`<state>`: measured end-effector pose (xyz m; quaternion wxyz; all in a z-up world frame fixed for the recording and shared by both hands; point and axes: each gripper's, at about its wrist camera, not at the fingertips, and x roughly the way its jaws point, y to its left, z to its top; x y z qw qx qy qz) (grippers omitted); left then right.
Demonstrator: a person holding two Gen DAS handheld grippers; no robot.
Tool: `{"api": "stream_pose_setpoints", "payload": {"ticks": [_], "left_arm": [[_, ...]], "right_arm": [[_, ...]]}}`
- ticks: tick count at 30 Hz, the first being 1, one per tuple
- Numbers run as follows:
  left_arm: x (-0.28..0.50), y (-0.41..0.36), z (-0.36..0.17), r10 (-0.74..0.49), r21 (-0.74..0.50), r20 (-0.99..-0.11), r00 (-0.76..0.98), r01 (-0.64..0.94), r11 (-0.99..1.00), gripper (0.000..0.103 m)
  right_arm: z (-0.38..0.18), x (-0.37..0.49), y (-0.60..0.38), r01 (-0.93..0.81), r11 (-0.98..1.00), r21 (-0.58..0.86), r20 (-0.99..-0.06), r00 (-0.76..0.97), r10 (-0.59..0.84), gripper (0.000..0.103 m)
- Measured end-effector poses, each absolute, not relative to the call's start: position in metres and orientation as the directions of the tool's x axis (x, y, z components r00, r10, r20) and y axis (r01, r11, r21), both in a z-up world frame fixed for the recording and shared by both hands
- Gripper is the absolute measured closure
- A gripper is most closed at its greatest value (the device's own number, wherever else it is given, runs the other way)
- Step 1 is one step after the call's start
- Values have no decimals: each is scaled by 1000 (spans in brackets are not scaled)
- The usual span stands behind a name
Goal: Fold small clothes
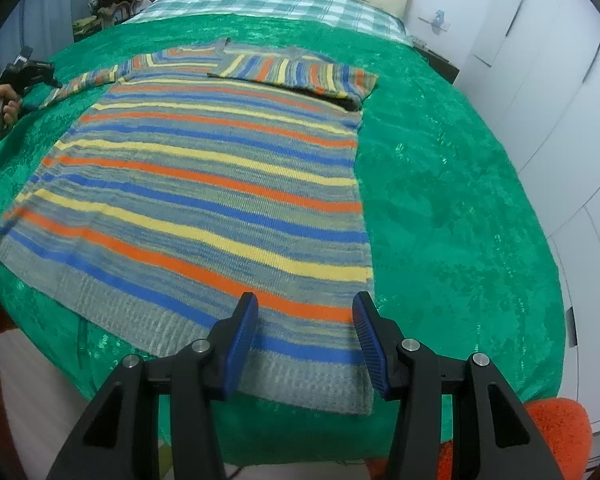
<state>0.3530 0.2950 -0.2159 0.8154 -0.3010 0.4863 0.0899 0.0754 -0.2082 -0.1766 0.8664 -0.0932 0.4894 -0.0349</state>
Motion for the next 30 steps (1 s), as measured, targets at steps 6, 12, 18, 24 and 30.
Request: {"api": "stream_pose_setpoints", "payload": {"ticks": [6, 12, 18, 24, 30], "left_arm": [[382, 214, -125, -67, -235, -802, 594, -210, 949, 101], [410, 59, -51, -244, -187, -743, 623, 156, 970, 100], [418, -83, -89, -365, -185, -801, 475, 384, 904, 58], [425, -56, -122, -354, -283, -805, 475, 218, 934, 34], [426, 9, -169, -111, -114, -889, 444, 20, 993, 34]], "right_arm": [[-173, 76, -215, -21, 988, -154, -837, 534, -119, 54], [-170, 76, -223, -12, 995, -96, -837, 542, -75, 54], [-167, 73, -232, 6, 997, -75, -832, 551, -66, 54], [-167, 70, -243, 29, 998, -47, -836, 546, -55, 54], [-175, 74, -247, 28, 999, -26, -850, 525, -36, 54]]}}
